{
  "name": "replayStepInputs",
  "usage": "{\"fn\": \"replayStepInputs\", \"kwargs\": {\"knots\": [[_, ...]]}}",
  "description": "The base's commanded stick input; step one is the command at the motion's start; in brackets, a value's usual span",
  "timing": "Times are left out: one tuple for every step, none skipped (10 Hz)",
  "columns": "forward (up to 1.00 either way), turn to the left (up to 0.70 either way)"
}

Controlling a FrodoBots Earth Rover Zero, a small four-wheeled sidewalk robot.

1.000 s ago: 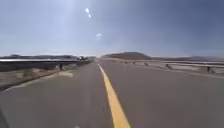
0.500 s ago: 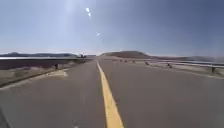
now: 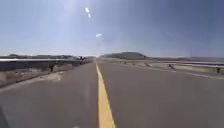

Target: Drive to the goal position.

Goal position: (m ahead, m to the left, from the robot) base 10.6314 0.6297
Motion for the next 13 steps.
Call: {"fn": "replayStepInputs", "kwargs": {"knots": [[0.85, 0.0], [0.85, 0.0], [0.85, 0.0], [0.85, 0.0], [0.85, 0.34], [0.85, 0.34], [0.85, 0.02], [0.85, 0.01], [0.85, 0.0], [0.85, 0.0], [0.85, 0.0], [0.85, 0.0], [0.85, 0.0]]}}
